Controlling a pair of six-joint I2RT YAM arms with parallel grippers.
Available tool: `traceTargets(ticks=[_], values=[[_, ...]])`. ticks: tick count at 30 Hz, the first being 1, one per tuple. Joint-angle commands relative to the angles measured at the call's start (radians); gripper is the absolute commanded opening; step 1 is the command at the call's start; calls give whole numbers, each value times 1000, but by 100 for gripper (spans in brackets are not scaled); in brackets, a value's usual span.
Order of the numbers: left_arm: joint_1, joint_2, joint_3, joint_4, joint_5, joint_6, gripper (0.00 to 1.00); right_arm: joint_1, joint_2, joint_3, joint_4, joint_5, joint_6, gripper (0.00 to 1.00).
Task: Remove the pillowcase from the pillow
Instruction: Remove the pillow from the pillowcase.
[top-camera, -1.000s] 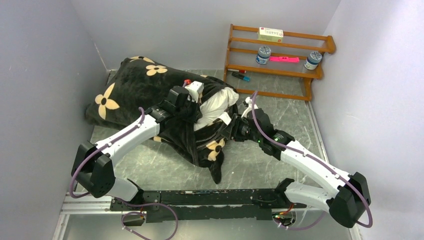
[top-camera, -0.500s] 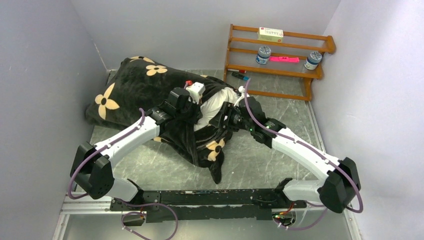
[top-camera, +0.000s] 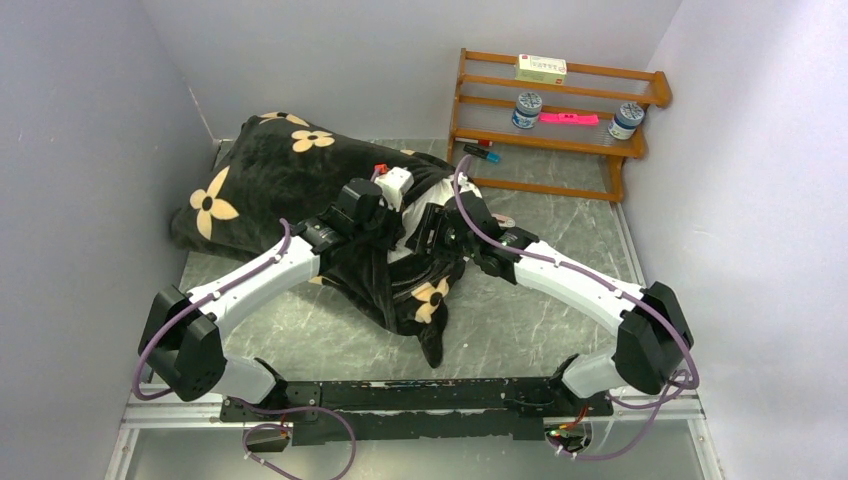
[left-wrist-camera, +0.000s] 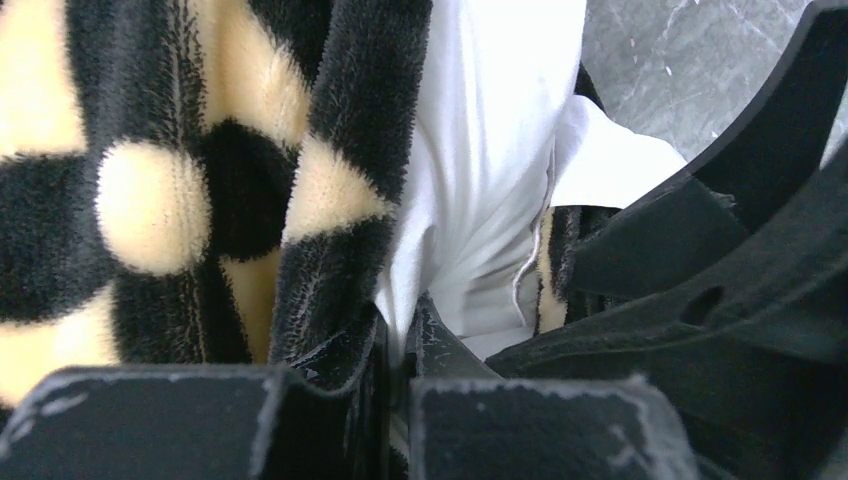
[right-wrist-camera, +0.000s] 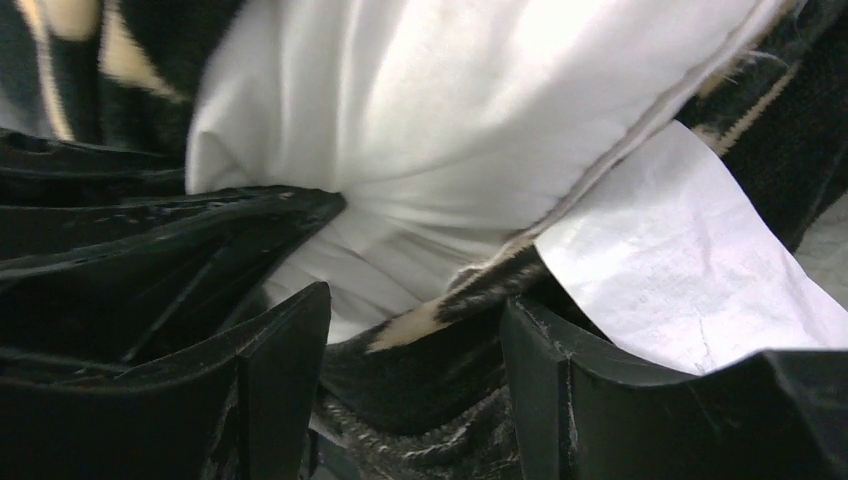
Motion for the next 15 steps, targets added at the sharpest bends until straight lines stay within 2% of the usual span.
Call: traceTargets(ticks=[1,4,7,14,15], values=[[5,-40,-11,-8,-84,32,5,14,14,29,-68,41,13,65],[5,-38,-10,-12,-106,33,5,21,6,3,-110,49,12,62],[5,-36,-9,-16,-115,33,5,21,-14,-33,-131,63,13,55],[5,-35,-7,-22,-145,37,5,21,-39,-88,-184,95,-8,35],[5,-35,-7,-22,-145,37,5,21,-40,-96,-186,93,-10,29]])
